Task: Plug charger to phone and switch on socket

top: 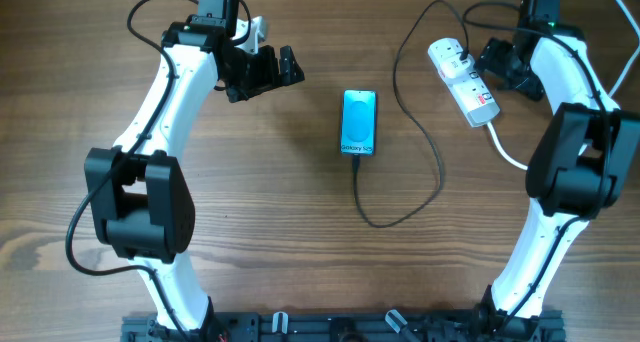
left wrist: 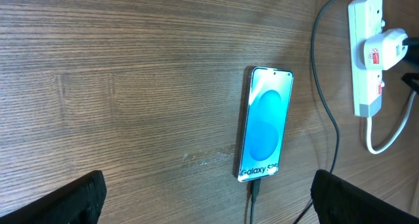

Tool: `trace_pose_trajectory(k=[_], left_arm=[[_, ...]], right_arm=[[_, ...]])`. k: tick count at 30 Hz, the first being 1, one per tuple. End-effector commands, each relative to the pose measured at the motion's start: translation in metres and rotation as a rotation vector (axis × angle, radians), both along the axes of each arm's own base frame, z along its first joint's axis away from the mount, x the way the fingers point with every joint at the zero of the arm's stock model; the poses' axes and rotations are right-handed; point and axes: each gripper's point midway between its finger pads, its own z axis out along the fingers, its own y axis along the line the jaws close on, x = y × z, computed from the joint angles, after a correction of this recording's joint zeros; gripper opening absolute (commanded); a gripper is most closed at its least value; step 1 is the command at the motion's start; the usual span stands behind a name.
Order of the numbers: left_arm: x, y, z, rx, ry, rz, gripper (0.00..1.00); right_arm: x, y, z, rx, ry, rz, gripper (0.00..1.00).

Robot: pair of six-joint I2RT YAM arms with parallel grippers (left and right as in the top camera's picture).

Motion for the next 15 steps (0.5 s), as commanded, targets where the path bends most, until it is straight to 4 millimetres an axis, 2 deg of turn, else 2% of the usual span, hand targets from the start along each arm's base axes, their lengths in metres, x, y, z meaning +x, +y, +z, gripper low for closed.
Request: trace_pose_trajectory(k=[1, 3, 6, 12, 15], left_arm=[[0.0, 0.002, -0.004, 0.012, 0.0, -0.006, 1.0], [0.0, 0.002, -0.004, 0.012, 0.001, -0.006, 1.0], [0.0, 0.002, -0.004, 0.012, 0.001, -0.006, 1.0], [0.0, 0.002, -0.004, 0.012, 0.001, -0.006, 1.0], [0.0, 0.002, -0.004, 0.012, 0.001, -0.006, 1.0]], right_arm=[[-0.006, 0.004, -0.024, 0.01, 0.051, 0.032, 1.0], [-0.005, 0.007, -0.025, 0.025, 0.049, 0.042, 1.0], [-0.003, 0.023, -0.026, 0.098, 0.04, 0.113, 1.0], [-0.01, 0.025, -0.028, 0.109, 0.069, 0.113, 1.0], [-0.011, 0.032, -0.028, 0.143, 0.071, 0.145, 1.0]])
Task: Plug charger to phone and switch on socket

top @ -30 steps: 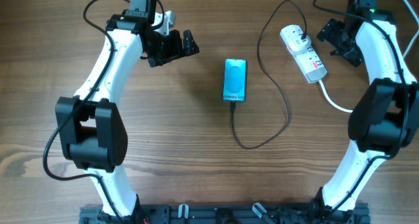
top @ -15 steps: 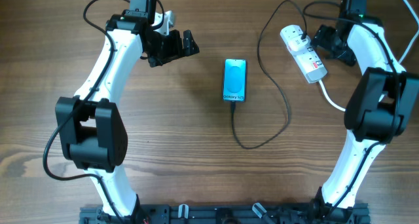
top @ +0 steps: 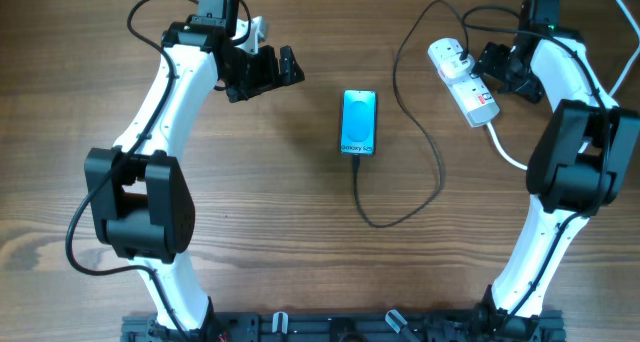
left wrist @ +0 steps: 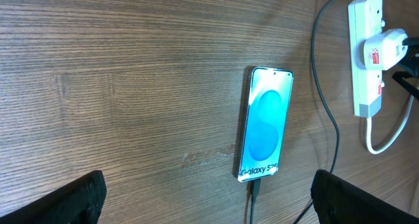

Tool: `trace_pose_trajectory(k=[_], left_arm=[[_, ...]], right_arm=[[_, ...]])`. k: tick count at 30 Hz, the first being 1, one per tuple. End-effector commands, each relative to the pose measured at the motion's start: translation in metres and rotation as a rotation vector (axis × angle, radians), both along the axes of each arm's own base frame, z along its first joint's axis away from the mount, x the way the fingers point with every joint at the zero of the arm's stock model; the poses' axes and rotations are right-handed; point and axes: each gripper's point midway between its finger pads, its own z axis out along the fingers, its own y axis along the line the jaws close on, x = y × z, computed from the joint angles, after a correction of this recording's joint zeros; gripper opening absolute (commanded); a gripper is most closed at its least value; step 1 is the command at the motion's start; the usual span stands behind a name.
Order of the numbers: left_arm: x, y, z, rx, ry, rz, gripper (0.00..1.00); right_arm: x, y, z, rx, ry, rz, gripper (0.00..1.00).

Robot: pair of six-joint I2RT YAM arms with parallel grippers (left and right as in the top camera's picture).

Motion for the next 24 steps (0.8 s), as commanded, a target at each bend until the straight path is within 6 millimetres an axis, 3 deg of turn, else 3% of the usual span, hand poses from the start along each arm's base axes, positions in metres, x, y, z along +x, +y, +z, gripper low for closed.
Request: trace_pose_trajectory(k=[1, 16, 24], left_arm=[[0.0, 0.002, -0.004, 0.012, 0.001, -0.006, 1.0], [0.0, 0.002, -0.004, 0.012, 0.0, -0.006, 1.0], [0.0, 0.002, -0.004, 0.012, 0.001, -0.006, 1.0]], right_arm=[[-0.009, 0.03, -0.016, 0.107, 0.051, 0.104, 1.0], [-0.01, 0.034, -0.015, 0.134, 0.05, 0.11, 1.0], [-0.002, 0.032, -0.002, 0.134, 0.028, 0.083, 1.0]])
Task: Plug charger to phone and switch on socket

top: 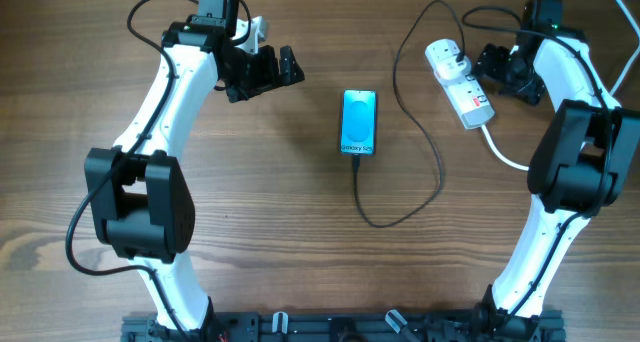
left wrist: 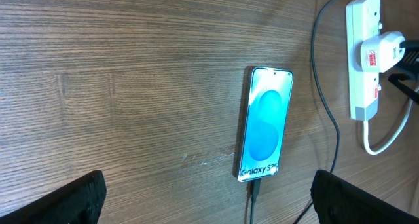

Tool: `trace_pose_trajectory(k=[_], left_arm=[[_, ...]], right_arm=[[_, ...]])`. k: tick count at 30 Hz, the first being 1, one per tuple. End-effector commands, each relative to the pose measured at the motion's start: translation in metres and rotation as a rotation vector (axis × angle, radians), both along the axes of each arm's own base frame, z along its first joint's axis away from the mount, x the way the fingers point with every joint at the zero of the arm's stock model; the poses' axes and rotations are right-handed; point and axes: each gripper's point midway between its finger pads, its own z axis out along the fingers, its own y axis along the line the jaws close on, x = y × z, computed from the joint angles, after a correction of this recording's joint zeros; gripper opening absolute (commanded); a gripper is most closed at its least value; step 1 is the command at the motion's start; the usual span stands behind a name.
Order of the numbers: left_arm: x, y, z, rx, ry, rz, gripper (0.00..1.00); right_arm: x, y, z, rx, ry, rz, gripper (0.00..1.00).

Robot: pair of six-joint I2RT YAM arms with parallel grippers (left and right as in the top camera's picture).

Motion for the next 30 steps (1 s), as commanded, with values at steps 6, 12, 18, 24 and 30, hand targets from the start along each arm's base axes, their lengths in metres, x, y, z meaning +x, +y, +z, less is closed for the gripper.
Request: trace_pose_trajectory(k=[6, 12, 18, 24, 30], left_arm=[[0.0, 0.002, -0.004, 0.012, 0.001, -0.006, 1.0], [0.0, 0.002, -0.004, 0.012, 0.001, -0.006, 1.0], [0.0, 0.002, -0.004, 0.012, 0.001, -0.006, 1.0], [0.0, 0.002, -0.004, 0.012, 0.001, -0.006, 1.0], [0.0, 0.002, -0.004, 0.012, 0.001, -0.006, 1.0]], right_arm=[[0.007, 0.022, 0.025, 0.064, -0.045, 0.023, 1.0], [-0.002, 0.023, 0.023, 0.069, -0.013, 0.022, 1.0], [-0.004, 0.024, 0.022, 0.071, -0.005, 0.022, 1.0], [-0.007, 0.026, 0.022, 0.079, 0.008, 0.023, 1.0], [-0.013, 0.029, 0.01, 0.084, 0.026, 0.025, 1.0]])
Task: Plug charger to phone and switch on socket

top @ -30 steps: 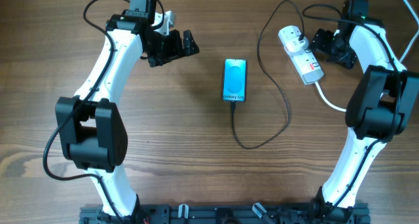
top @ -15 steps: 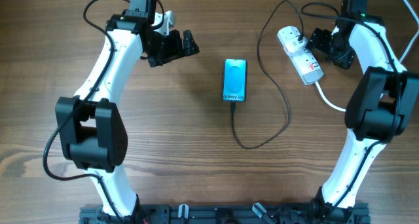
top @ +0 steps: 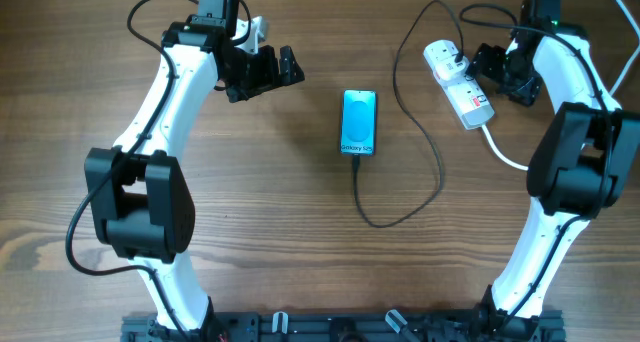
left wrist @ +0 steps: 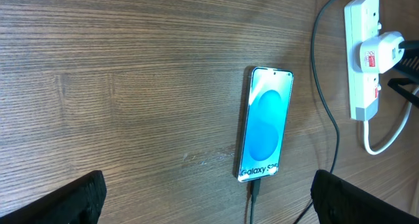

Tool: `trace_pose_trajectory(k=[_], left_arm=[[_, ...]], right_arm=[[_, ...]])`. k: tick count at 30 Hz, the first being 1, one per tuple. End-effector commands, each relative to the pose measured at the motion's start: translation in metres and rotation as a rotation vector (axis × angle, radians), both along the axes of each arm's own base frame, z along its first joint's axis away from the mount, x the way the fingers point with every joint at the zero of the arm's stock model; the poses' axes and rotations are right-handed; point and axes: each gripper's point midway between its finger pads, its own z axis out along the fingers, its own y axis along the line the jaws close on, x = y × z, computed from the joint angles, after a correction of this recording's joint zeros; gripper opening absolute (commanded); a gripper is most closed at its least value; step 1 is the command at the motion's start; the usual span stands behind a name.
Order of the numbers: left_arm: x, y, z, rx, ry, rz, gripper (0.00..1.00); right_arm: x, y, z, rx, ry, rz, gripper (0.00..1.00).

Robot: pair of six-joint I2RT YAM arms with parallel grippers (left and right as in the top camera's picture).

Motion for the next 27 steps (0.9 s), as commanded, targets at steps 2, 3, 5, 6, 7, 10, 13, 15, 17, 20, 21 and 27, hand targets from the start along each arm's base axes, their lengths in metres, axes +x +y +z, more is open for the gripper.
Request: trace_pose_trajectory(k=[2, 3, 5, 6, 7, 10, 13, 15, 17, 20, 21, 27], left_arm=[[0.0, 0.002, -0.004, 0.012, 0.001, -0.006, 1.0], [0.0, 0.002, -0.004, 0.012, 0.001, -0.006, 1.0], [0.0, 0.002, -0.004, 0.012, 0.001, -0.006, 1.0], [0.0, 0.002, -0.004, 0.012, 0.001, -0.006, 1.0], [0.0, 0.002, -0.004, 0.012, 0.001, -0.006, 1.0], [0.0, 0.002, -0.004, 0.012, 0.001, -0.006, 1.0], [0.0, 0.002, -0.004, 0.012, 0.001, -0.006, 1.0], [0.0, 0.002, -0.004, 0.012, 0.001, -0.006, 1.0], [0.0, 0.002, -0.004, 0.012, 0.001, -0.006, 1.0], [0.0, 0.002, -0.004, 0.012, 0.001, -0.006, 1.0], [0.0, 0.002, -0.004, 0.012, 0.001, -0.006, 1.0], [0.0, 0.002, -0.004, 0.012, 0.001, -0.006, 1.0]], right_arm=[[-0.007, 0.011, -0.002, 0.018, 0.005, 0.011, 1.0], [-0.006, 0.011, -0.002, 0.018, 0.003, 0.011, 1.0], [-0.004, 0.01, -0.002, 0.016, -0.007, 0.011, 1.0], [-0.003, 0.01, -0.001, 0.016, -0.011, 0.011, 1.0], [-0.002, 0.01, -0.001, 0.016, -0.016, 0.009, 1.0], [-0.001, 0.007, 0.004, 0.019, -0.019, -0.015, 1.0], [0.005, 0.002, 0.014, 0.02, -0.038, -0.036, 1.0], [0.008, 0.001, 0.016, 0.021, -0.046, -0.046, 1.0], [0.008, 0.0, 0.016, 0.02, -0.048, -0.049, 1.0], [0.01, -0.002, 0.017, 0.02, -0.058, -0.056, 1.0], [0.011, -0.003, 0.017, 0.02, -0.061, -0.061, 1.0], [0.011, -0.014, 0.017, 0.003, -0.067, -0.079, 1.0]])
